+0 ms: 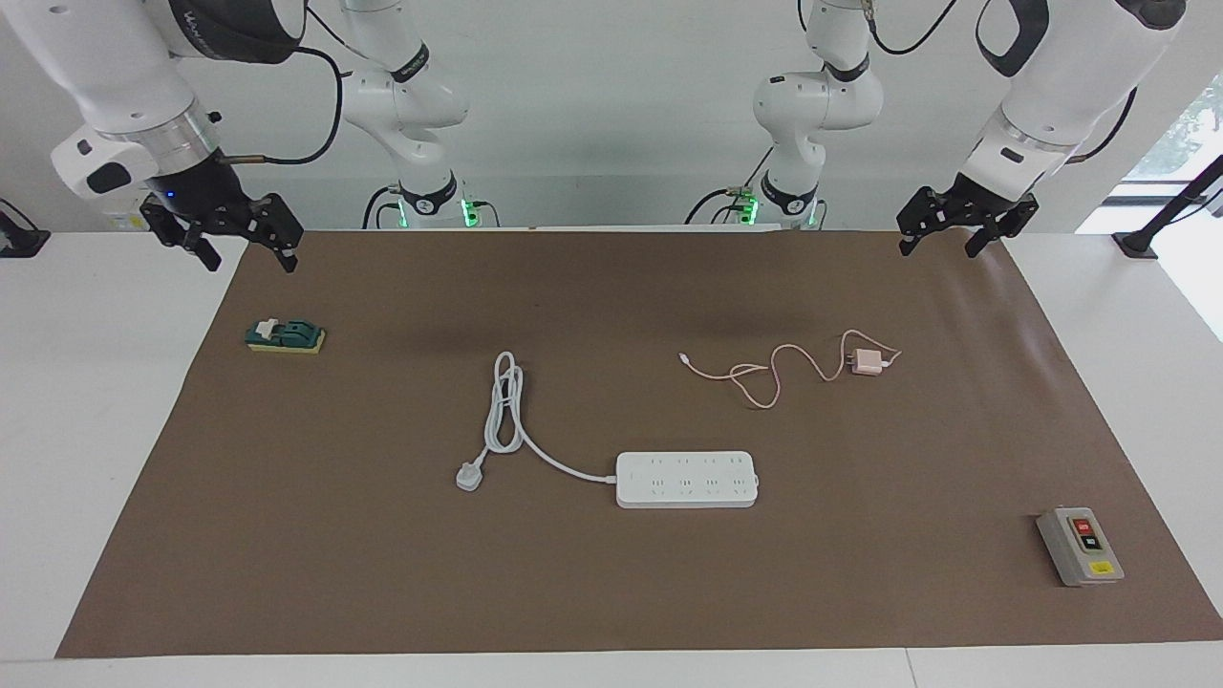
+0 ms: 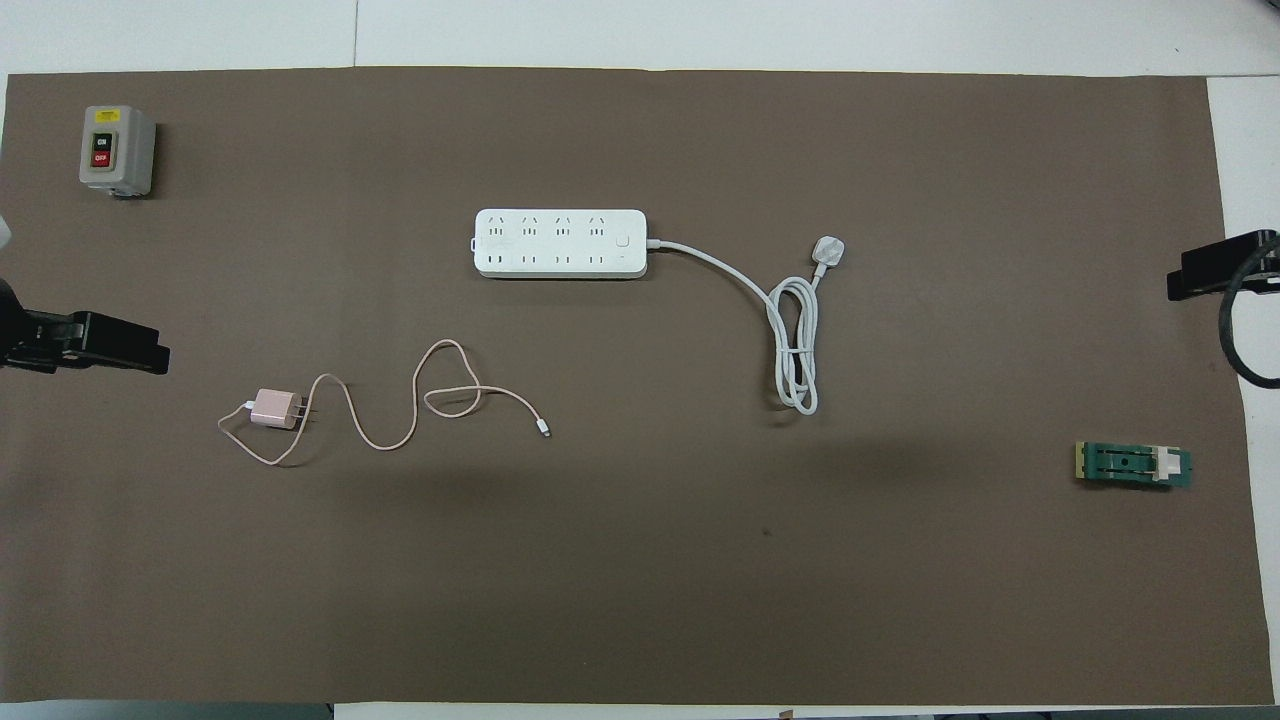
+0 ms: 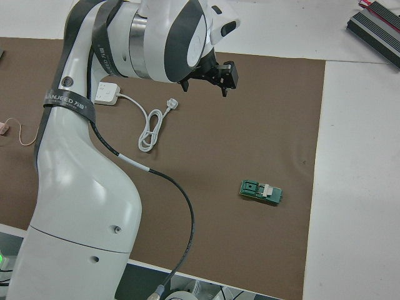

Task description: Unplug charger and place it aside

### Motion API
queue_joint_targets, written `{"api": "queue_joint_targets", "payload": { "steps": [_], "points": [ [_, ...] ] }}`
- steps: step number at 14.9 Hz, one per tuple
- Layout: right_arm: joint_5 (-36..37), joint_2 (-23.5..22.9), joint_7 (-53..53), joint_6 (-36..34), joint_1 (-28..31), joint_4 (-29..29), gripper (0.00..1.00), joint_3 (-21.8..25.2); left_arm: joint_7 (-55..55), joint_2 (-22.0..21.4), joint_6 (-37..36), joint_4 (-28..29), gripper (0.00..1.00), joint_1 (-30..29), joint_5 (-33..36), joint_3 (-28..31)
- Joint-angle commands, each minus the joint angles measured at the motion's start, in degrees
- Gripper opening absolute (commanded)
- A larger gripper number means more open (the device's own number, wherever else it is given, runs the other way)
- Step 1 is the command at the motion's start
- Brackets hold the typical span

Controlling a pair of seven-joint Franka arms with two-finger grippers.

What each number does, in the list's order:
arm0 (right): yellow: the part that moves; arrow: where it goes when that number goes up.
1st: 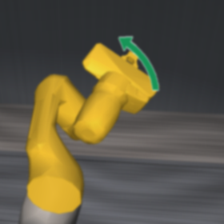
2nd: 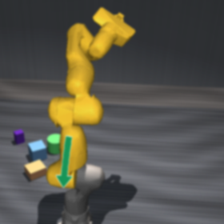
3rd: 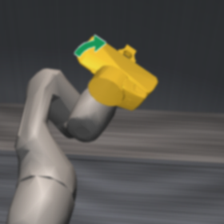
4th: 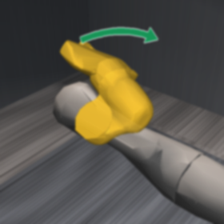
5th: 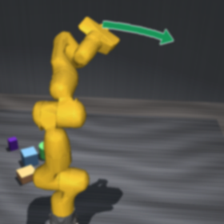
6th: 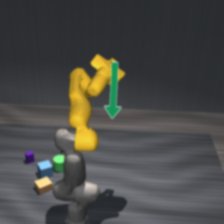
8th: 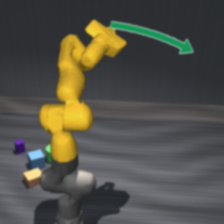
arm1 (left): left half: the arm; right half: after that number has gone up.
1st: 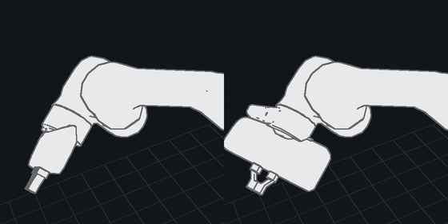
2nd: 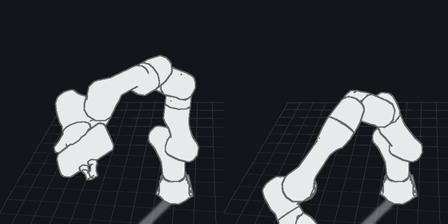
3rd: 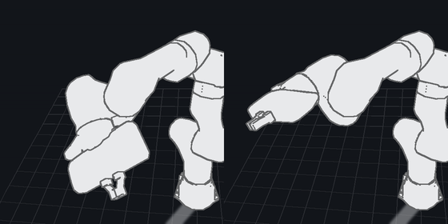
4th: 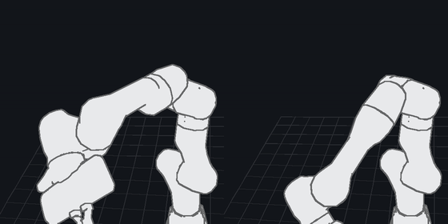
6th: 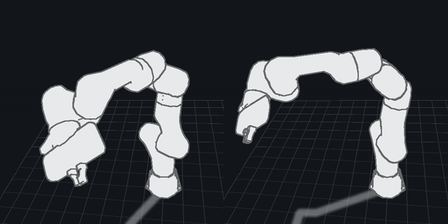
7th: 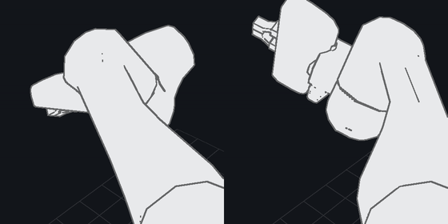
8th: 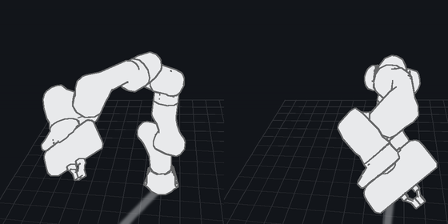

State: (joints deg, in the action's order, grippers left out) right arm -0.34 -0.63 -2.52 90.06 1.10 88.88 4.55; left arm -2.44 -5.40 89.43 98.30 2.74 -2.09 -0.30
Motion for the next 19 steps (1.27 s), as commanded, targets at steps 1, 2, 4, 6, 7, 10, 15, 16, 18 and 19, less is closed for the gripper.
{"api": "queue_joint_targets", "payload": {
  "steps": [1,2,4,6,7,10,15,16,18,19],
  "points": [
    [0.96,0.37,0.85,1.09,0.39,1.03,1.00,-0.16,-0.46,-0.31,-1.36,-0.03,1.00,0.51,1.03,0.21],
    [0.96,0.37,0.94,0.82,0.48,1.03,1.00,-0.16,-0.37,-0.31,-1.28,-0.03,1.00,0.51,1.03,0.21],
    [1.05,0.37,1.02,0.04,0.39,1.03,1.00,-0.24,-0.28,-0.31,-1.10,-0.03,1.00,0.51,1.03,0.21],
    [1.05,0.45,0.94,-0.85,0.66,1.03,1.00,-0.33,-0.11,-0.22,-0.84,-0.03,1.00,0.51,1.03,0.21],
    [1.05,0.63,0.94,-0.85,0.74,1.03,1.00,-0.24,-0.02,-0.22,-0.66,-0.03,1.00,0.51,1.03,0.21],
    [1.05,0.72,1.02,-0.94,0.57,1.03,1.00,-0.33,1.03,-0.22,-0.49,-0.03,1.00,0.51,1.03,0.21],
    [1.39,0.54,1.11,-6.21,0.75,0.94,1.00,-0.33,1.03,-0.31,-0.49,0.05,1.00,0.25,0.94,0.21],
    [1.66,0.46,1.11,-6.99,0.48,0.94,1.00,-0.33,1.03,-0.31,-0.49,0.05,1.00,0.33,0.94,0.21],
    [1.75,0.63,1.03,-8.49,0.48,0.94,1.00,-0.33,1.04,-0.31,-0.66,0.23,1.00,0.42,0.94,0.21],
    [1.75,0.63,1.02,-8.41,0.48,0.94,1.00,-0.42,1.03,-0.31,-0.75,0.23,1.00,0.25,0.94,0.21]
  ]
}}
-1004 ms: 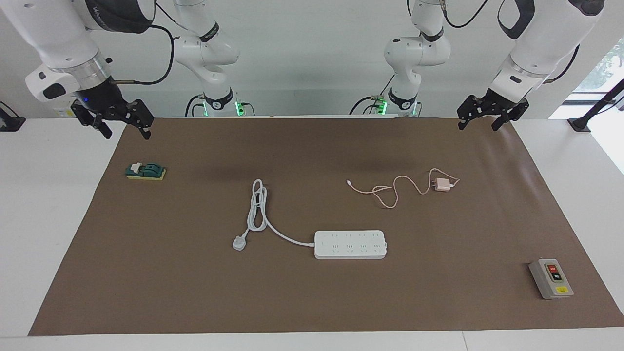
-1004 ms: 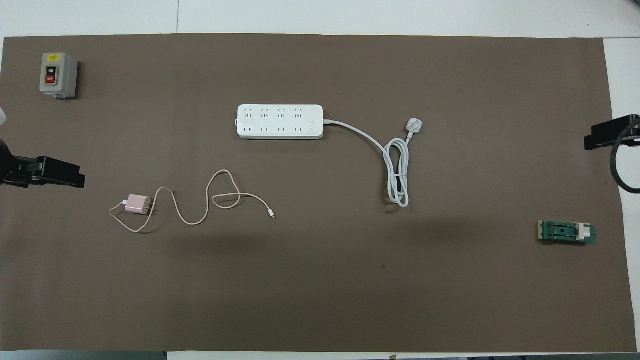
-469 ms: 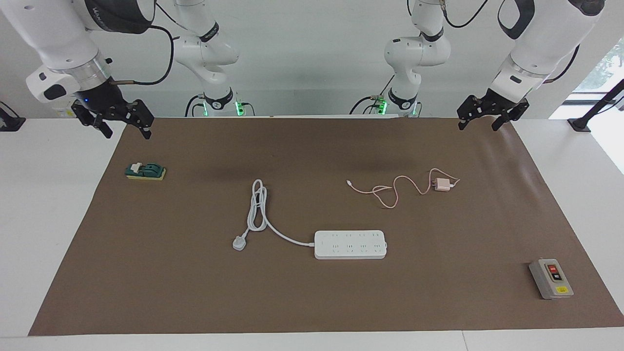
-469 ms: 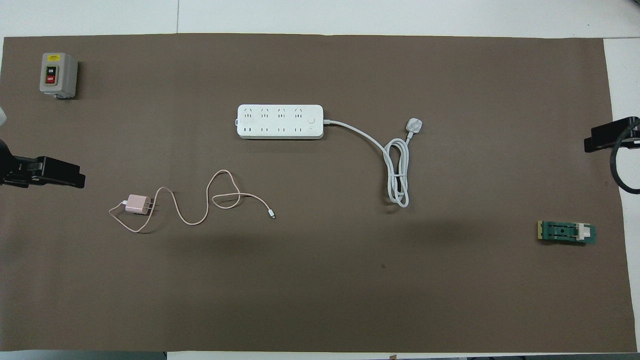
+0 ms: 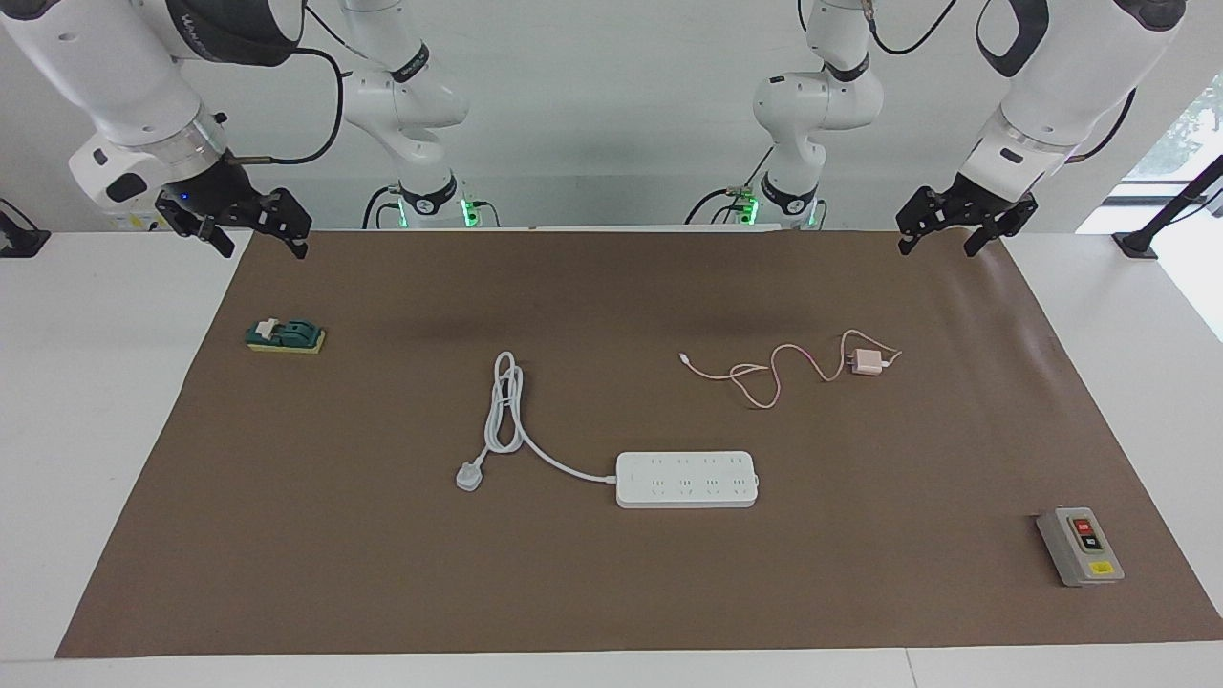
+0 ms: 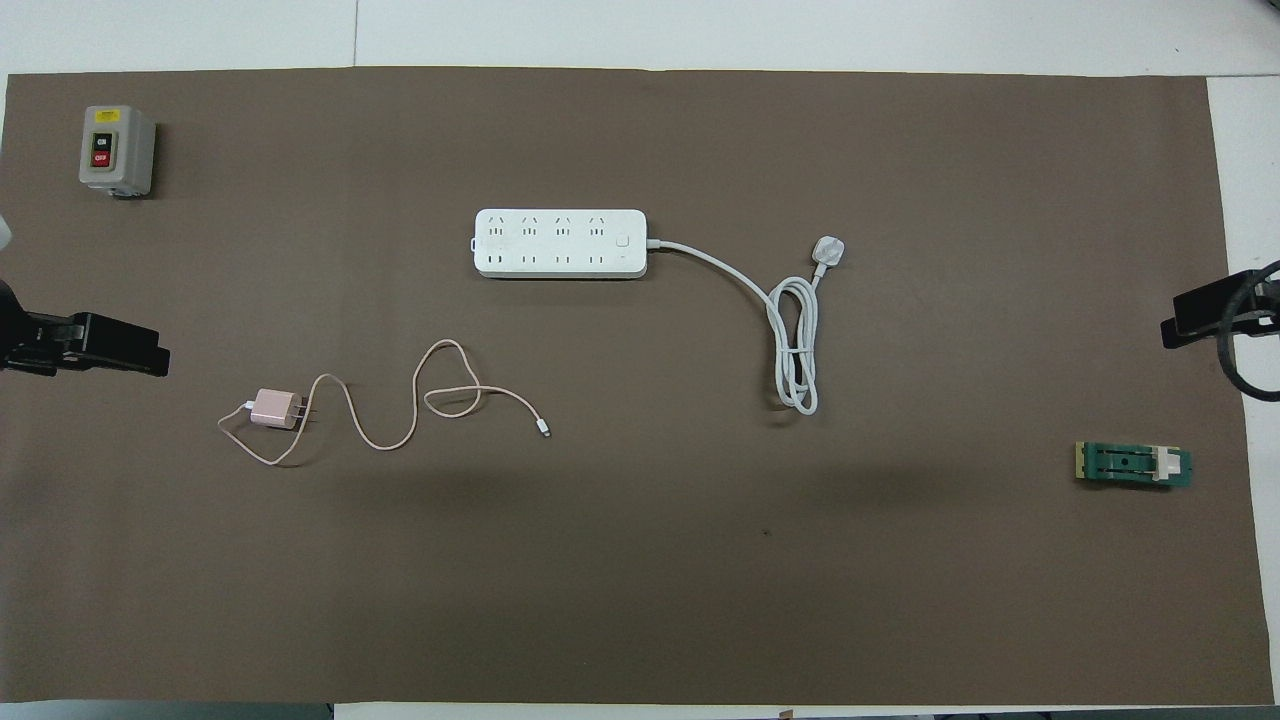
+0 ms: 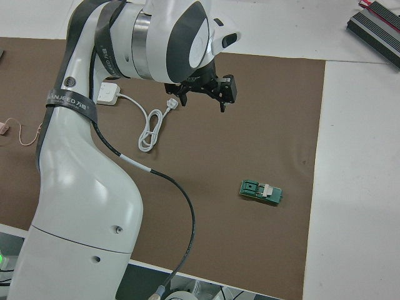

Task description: Unplug charger and place it aside

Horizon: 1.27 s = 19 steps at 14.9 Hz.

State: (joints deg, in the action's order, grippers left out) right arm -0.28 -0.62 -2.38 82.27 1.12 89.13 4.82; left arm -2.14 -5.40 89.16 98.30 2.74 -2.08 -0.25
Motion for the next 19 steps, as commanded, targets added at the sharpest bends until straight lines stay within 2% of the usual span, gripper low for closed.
{"api": "queue_joint_targets", "payload": {
  "steps": [1,8,19],
  "points": [
    [1.68,0.62,0.88,-0.35,0.46,0.70,1.00,-0.69,0.82,-0.31,-0.39,0.05,1.00,-0.02,0.94,0.16],
    [4.49,0.70,0.79,1.49,0.11,0.70,1.00,-1.21,0.82,-0.31,-0.30,0.05,1.00,0.25,0.94,0.16],
    [3.88,0.79,0.88,1.76,-0.15,0.52,1.00,-1.21,0.82,-0.31,-0.30,0.05,1.00,0.33,0.94,0.16]
  ]
}}
